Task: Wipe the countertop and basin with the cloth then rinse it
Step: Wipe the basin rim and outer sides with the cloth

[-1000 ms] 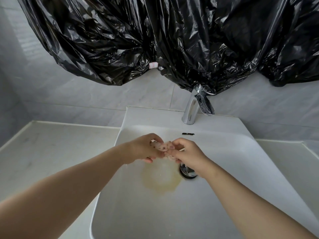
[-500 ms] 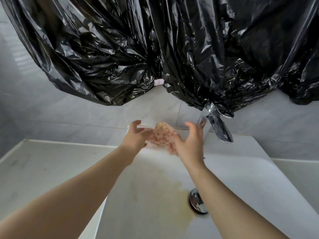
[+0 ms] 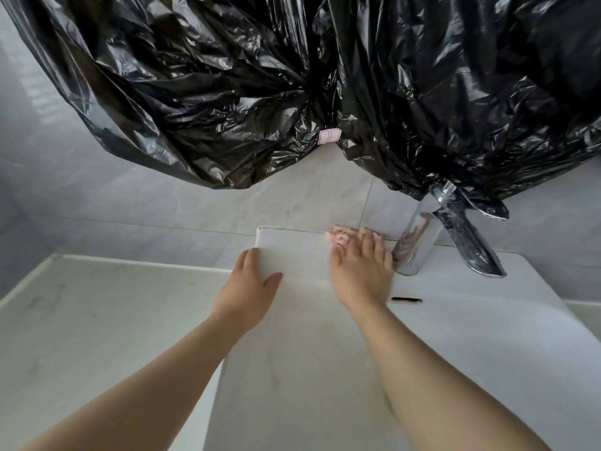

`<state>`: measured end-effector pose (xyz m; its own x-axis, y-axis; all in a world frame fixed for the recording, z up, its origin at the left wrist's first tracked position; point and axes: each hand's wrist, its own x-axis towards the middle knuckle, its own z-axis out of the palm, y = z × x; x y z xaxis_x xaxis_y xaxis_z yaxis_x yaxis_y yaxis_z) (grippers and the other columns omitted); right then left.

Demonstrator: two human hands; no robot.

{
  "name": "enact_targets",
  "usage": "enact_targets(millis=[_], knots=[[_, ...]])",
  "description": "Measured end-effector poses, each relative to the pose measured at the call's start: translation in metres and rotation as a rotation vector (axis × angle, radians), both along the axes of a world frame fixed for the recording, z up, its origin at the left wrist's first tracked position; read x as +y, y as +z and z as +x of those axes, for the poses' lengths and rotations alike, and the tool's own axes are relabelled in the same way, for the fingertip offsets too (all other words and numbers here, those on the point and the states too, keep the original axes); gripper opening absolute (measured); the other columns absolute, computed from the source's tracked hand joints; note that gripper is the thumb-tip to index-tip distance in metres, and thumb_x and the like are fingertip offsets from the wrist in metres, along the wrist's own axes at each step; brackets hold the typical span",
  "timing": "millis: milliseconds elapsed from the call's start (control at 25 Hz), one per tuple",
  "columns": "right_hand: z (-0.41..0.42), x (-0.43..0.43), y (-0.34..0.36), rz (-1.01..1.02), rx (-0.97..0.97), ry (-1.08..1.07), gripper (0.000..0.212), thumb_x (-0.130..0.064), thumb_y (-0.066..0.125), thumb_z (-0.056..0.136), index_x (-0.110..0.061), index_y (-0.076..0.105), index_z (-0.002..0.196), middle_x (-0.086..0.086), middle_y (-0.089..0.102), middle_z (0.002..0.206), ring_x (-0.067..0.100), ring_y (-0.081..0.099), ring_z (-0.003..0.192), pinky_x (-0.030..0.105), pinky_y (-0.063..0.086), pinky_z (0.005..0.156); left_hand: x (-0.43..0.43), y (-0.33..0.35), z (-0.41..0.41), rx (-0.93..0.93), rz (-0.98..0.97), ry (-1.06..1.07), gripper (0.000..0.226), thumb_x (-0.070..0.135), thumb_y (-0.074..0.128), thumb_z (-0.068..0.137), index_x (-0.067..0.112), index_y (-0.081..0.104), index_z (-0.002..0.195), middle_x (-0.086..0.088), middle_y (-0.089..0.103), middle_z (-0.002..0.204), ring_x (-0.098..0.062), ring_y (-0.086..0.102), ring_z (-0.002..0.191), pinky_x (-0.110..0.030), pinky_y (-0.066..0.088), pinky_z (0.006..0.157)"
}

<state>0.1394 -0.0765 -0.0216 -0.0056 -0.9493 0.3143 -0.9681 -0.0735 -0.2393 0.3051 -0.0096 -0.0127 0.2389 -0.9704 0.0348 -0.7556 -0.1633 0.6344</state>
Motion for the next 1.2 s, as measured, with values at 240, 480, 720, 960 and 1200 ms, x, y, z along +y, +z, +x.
enact_targets(millis=[240,480,720,960,1200], knots=[[0.054,0.004,0.003,-0.147,-0.109,0.454,0.055,-0.041,0.021,0.088,-0.024,0.069,0.11,-0.007,0.06,0.128,0.013,0.051,0.122,0.028,0.039,0.1,0.001,-0.002,0.005,0.167,-0.054,0.09,0.06,0.032,0.064,0.084,0.012,0.039,0.135,-0.009,0.048,0.134,-0.025,0.048,0.119,-0.028,0.037,0.088],[0.007,-0.004,0.012,-0.034,-0.179,0.013,0.033,-0.015,0.046,0.083,-0.025,0.068,0.106,0.005,0.067,0.112,0.027,0.059,0.106,0.032,0.041,0.088,0.0,-0.005,0.009,0.281,-0.024,0.114,0.068,0.029,0.074,0.076,0.015,0.04,0.133,-0.002,0.05,0.129,-0.022,0.052,0.112,-0.029,0.042,0.089],[0.065,0.008,0.014,0.045,-0.114,0.563,0.041,-0.04,0.033,0.089,-0.034,0.057,0.122,-0.014,0.047,0.14,0.011,0.036,0.13,0.025,0.022,0.105,0.003,-0.006,0.008,0.388,-0.047,0.163,0.057,0.019,0.079,0.069,0.012,0.049,0.117,0.003,0.058,0.1,-0.018,0.057,0.085,-0.027,0.042,0.07],[0.026,-0.011,0.003,-0.077,-0.246,0.068,0.051,-0.036,0.028,0.077,-0.026,0.069,0.105,-0.001,0.066,0.116,0.025,0.059,0.107,0.036,0.047,0.085,0.003,-0.004,0.009,0.332,-0.018,0.192,0.047,0.025,0.079,0.07,0.019,0.046,0.103,0.008,0.052,0.095,-0.016,0.054,0.084,-0.025,0.039,0.065],[0.072,0.002,0.01,0.079,-0.34,0.585,0.046,-0.023,0.038,0.076,-0.023,0.07,0.108,-0.004,0.06,0.128,0.018,0.054,0.118,0.03,0.04,0.101,0.004,-0.003,0.008,0.297,-0.032,0.174,0.044,0.022,0.078,0.071,0.019,0.047,0.102,0.008,0.054,0.09,-0.016,0.053,0.081,-0.019,0.036,0.061]])
